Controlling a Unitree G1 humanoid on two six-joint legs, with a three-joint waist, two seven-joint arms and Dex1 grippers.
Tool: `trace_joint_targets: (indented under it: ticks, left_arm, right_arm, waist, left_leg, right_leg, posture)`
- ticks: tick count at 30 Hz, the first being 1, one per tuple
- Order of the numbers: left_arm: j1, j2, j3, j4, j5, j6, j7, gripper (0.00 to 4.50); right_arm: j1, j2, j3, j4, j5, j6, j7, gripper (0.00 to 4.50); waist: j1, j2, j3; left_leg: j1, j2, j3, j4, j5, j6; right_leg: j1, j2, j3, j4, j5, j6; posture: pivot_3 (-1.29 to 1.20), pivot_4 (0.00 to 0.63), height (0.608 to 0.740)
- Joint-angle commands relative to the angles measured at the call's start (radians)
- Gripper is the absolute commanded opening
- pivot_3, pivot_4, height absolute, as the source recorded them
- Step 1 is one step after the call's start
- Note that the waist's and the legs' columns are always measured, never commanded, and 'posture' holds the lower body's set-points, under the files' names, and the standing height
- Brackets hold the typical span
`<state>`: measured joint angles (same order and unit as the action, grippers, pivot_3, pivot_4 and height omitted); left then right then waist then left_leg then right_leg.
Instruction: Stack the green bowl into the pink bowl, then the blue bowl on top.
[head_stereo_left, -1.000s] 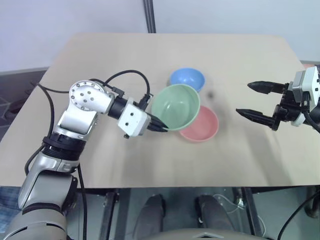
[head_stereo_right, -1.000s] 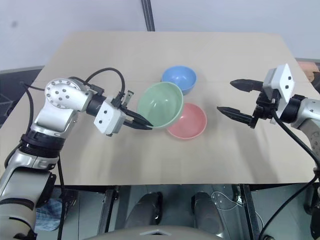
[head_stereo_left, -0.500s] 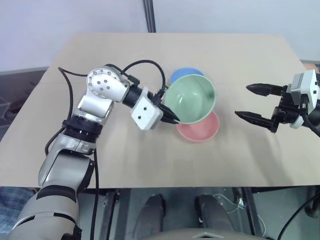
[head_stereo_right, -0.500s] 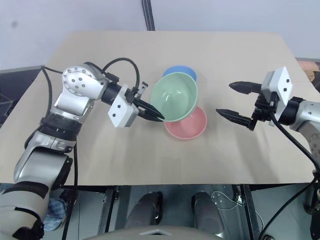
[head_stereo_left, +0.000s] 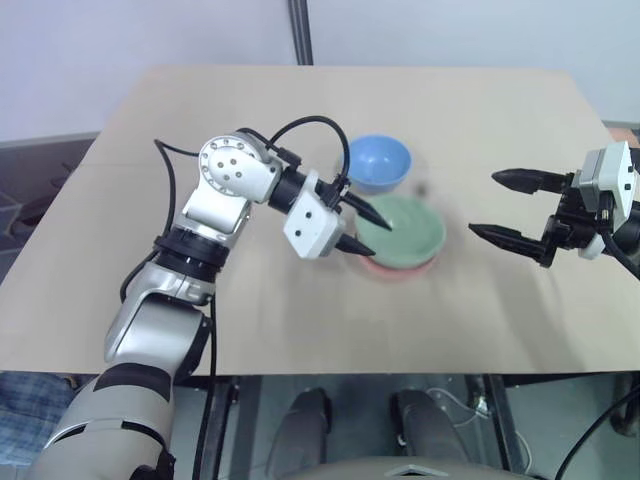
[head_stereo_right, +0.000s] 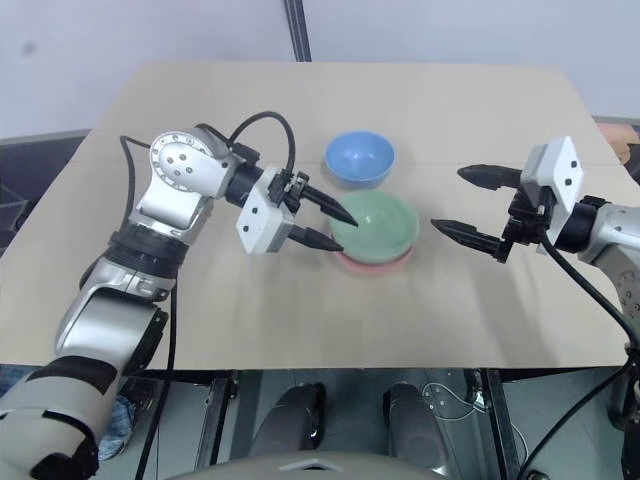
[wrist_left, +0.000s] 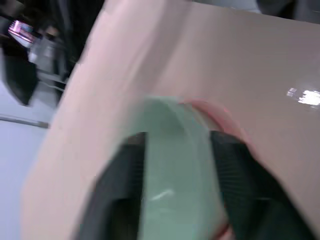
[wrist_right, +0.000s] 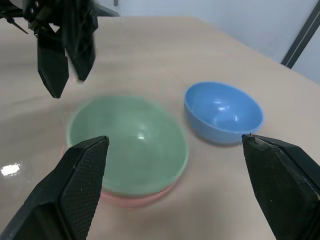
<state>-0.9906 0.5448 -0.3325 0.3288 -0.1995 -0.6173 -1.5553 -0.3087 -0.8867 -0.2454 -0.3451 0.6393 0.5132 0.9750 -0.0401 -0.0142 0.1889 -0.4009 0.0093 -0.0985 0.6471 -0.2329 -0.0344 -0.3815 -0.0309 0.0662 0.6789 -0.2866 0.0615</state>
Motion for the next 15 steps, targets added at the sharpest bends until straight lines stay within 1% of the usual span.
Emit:
trace_joint_targets:
  ticks: [1,2,4,7,9,11,15]
  left_arm:
    - [-0.026,0.014,0.029,-0.022,-0.018,-0.002,0.003,3.79]
    - [-0.026,0.017,0.031,-0.021,-0.021,0.0,-0.001,4.22]
    - [-0.026,0.013,0.044,-0.019,-0.033,0.006,0.009,4.22]
    - [-0.015,0.016,0.064,-0.028,-0.055,0.061,0.026,4.22]
    - [-0.002,0.02,0.095,-0.038,-0.08,0.139,0.065,4.22]
    - [0.017,0.023,0.147,-0.047,-0.119,0.261,0.133,4.22]
    - [0.027,0.034,0.243,-0.025,-0.151,0.44,0.265,4.22]
  right_arm:
    - [-0.003,-0.005,-0.025,-0.034,0.011,-0.011,0.0,4.5]
    - [-0.003,-0.005,-0.025,-0.033,0.011,-0.011,0.001,4.5]
    - [-0.003,-0.005,-0.024,-0.033,0.01,-0.012,0.001,4.5]
    - [-0.006,-0.005,-0.018,-0.027,0.007,-0.014,0.006,4.5]
    - [-0.01,-0.004,-0.013,-0.024,0.004,-0.015,0.006,4.5]
    - [-0.011,-0.004,-0.009,-0.02,0.001,-0.017,0.008,4.5]
    - [-0.013,0.0,0.005,-0.011,-0.007,-0.025,0.016,4.5]
  waist:
    - [-0.001,0.0,0.0]
    - [-0.002,0.0,0.0]
    - [-0.001,0.0,0.0]
    - [-0.001,0.0,0.0]
    - [-0.001,0.0,0.0]
    - [-0.003,0.0,0.0]
    - [-0.002,0.0,0.0]
  left_leg:
    - [0.0,0.0,0.0,0.0,0.0,0.0]
    - [0.0,0.0,0.0,0.0,0.0,0.0]
    - [0.0,0.0,0.0,0.0,0.0,0.0]
    - [0.0,0.0,0.0,0.0,0.0,0.0]
    - [0.0,0.0,0.0,0.0,0.0,0.0]
    - [0.0,0.0,0.0,0.0,0.0,0.0]
    - [0.0,0.0,-0.001,0.001,0.0,0.0]
  right_leg:
    - [0.0,0.0,0.0,0.0,0.0,0.0]
    - [0.0,0.0,0.0,0.0,0.0,0.0]
    - [0.0,0.0,0.0,0.001,0.0,0.0]
    - [0.0,0.0,0.0,0.0,0.0,0.0]
    - [0.0,0.0,0.0,0.0,0.0,0.0]
    - [0.0,0.0,0.0,0.0,0.0,0.0]
    - [0.0,0.0,0.0,0.001,0.0,0.0]
  posture:
    - [0.0,0.15,0.74]
    - [0.0,0.15,0.74]
    - [0.0,0.15,0.74]
    - [0.0,0.15,0.74]
    - [0.0,0.15,0.74]
    - [0.0,0.15,0.74]
    - [0.0,0.15,0.74]
